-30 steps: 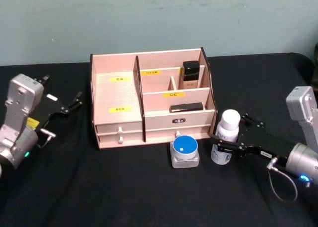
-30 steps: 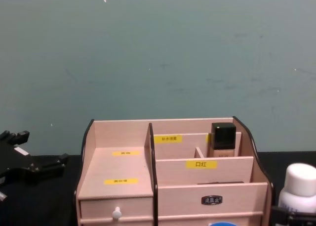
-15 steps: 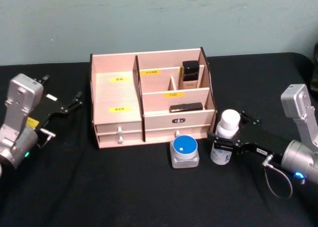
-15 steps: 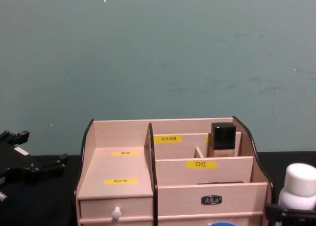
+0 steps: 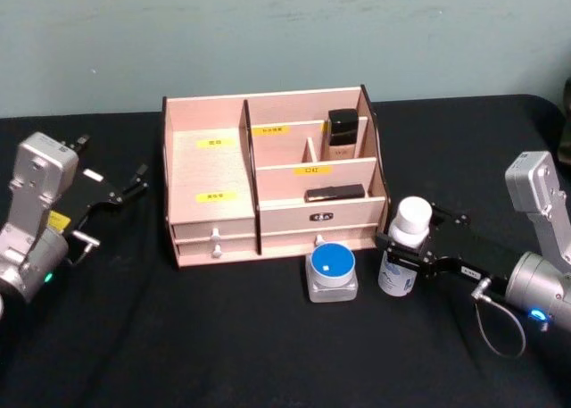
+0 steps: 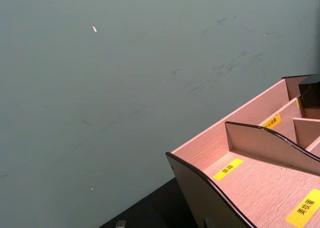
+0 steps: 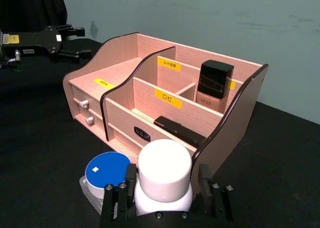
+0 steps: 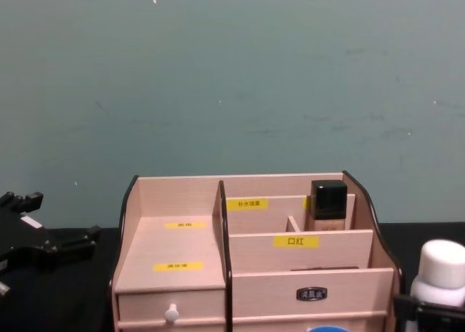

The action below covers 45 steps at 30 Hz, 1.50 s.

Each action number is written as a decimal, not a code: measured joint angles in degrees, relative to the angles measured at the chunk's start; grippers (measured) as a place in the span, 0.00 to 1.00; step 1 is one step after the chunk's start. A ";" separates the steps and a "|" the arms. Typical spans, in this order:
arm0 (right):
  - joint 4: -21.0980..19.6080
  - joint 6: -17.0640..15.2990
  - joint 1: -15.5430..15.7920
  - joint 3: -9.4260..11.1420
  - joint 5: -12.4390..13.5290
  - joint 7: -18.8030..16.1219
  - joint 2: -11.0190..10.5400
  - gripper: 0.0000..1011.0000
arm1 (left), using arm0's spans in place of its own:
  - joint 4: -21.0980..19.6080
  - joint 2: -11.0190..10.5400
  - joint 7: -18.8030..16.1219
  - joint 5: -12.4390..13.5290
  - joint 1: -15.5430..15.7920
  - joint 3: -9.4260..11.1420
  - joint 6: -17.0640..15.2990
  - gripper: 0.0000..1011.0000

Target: Pick up the facial cleanser and watermelon frost from the table and place them into the tiered storage box.

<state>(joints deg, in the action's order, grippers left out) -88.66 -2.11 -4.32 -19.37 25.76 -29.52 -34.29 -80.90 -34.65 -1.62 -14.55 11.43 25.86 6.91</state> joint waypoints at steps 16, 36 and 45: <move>-0.05 0.02 0.05 0.04 0.05 0.00 -0.03 0.59 | 0.00 0.00 0.00 0.00 0.00 0.00 0.00 1.00; -3.73 -1.54 0.59 1.07 1.29 0.40 -1.43 0.59 | 0.00 0.00 0.00 0.00 0.00 0.00 0.00 1.00; -10.65 -2.81 0.28 2.49 2.25 0.99 -3.09 0.59 | 0.00 0.00 0.00 0.00 0.00 0.00 0.00 1.00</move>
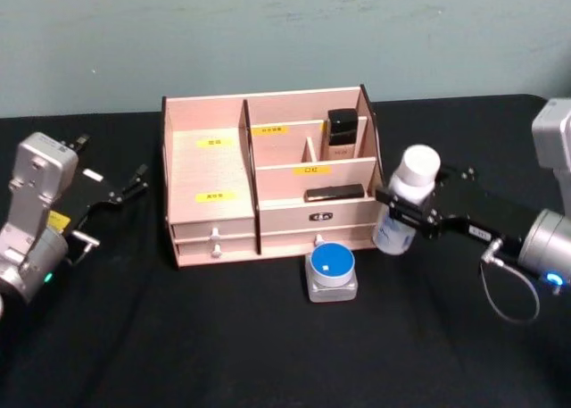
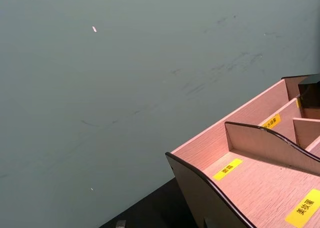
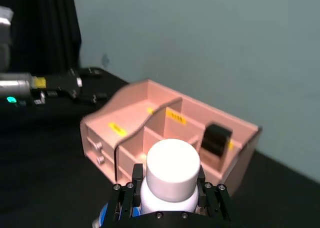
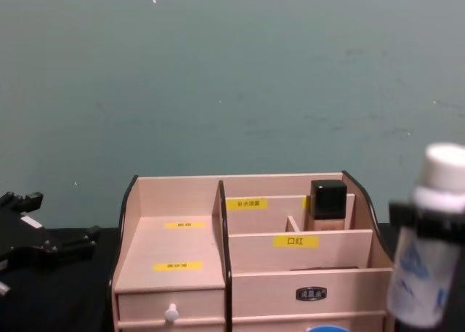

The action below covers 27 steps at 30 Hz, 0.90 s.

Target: Pick up the facial cleanser and watermelon frost from the table and place them into the tiered storage box.

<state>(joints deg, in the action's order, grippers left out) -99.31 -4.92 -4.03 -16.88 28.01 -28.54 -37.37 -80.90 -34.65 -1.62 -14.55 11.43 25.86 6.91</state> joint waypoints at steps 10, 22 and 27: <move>-1.33 -1.01 -5.87 -2.33 -0.18 -0.47 1.41 0.59 | 0.00 0.00 0.00 0.00 0.00 0.00 0.00 1.00; 7.16 -1.29 -15.33 -8.13 -1.67 -1.06 8.12 0.59 | 0.00 0.00 0.00 0.00 0.00 0.00 0.00 1.00; 12.65 -0.54 -19.48 -10.24 -2.80 -0.97 11.51 0.59 | 0.00 0.00 0.00 0.00 0.00 0.00 0.00 1.00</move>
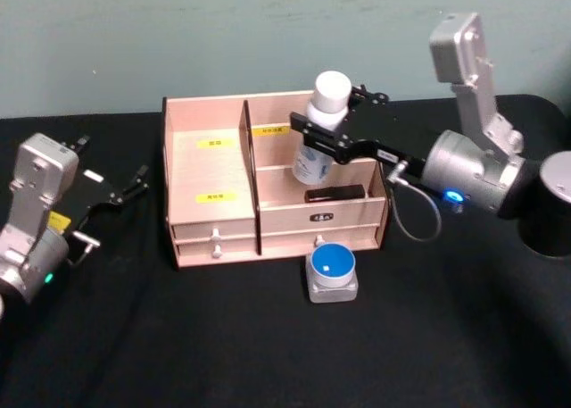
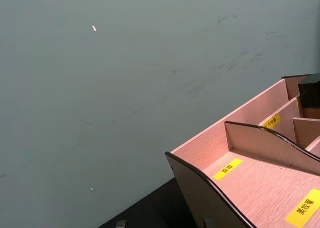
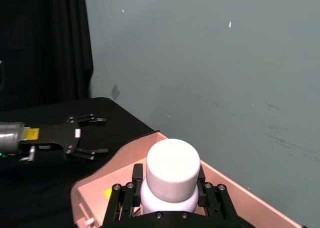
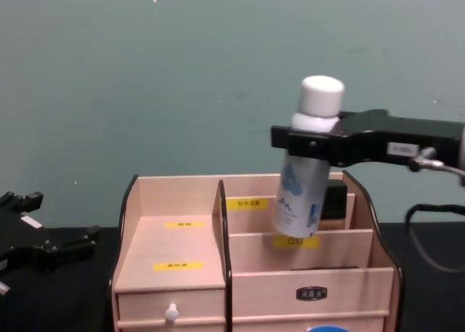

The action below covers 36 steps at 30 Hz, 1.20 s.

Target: Pick up the facial cleanser and watermelon frost from the table and place them into the tiered storage box.

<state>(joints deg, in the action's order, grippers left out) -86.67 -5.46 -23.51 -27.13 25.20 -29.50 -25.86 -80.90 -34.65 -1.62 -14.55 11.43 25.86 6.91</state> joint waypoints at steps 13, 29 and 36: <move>10.94 2.68 -6.70 -2.10 -2.23 -0.23 5.78 0.59 | 0.00 0.00 0.00 0.00 0.00 0.00 0.00 1.00; 18.93 4.64 -11.09 -2.77 -4.79 -1.06 9.04 0.59 | 0.00 0.00 0.00 0.00 0.00 0.00 0.00 1.00; 21.56 5.28 -12.29 -2.89 -5.39 -1.88 10.07 0.59 | 0.00 0.00 0.00 0.00 0.00 0.00 0.00 1.00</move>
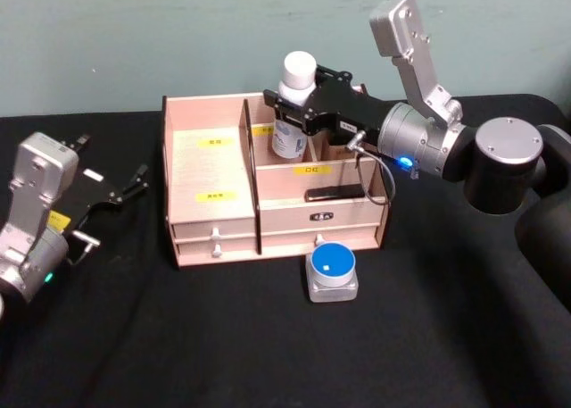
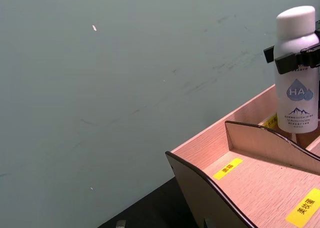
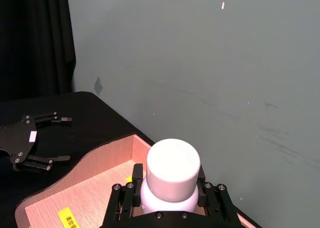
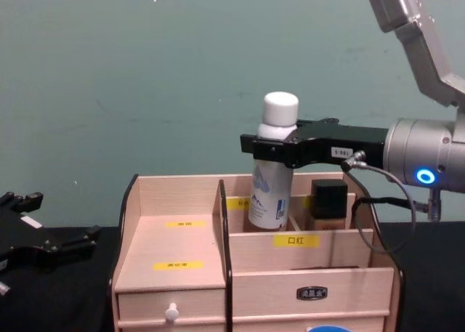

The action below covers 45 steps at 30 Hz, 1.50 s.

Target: Pick up the facial cleanser and watermelon frost from the table and place them into the tiered storage box.

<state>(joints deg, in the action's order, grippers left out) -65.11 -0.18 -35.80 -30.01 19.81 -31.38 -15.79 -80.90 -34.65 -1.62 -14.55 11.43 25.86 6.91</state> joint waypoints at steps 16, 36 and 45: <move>4.04 0.08 -0.67 -0.71 -1.13 -1.23 1.32 0.59 | 0.00 0.00 0.00 0.00 0.00 0.00 0.00 1.00; 7.02 -0.28 -0.60 -1.00 -1.69 -1.75 2.11 0.59 | 0.00 0.00 0.00 0.00 0.00 0.00 0.00 1.00; 6.89 -0.27 -0.55 -0.98 -1.61 -1.78 2.09 0.70 | 0.00 0.00 0.00 0.00 0.00 0.00 0.00 1.00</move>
<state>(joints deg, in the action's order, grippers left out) -58.22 -0.45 -36.36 -30.99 18.20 -33.16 -13.70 -80.90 -34.65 -1.62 -14.55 11.43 25.86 6.91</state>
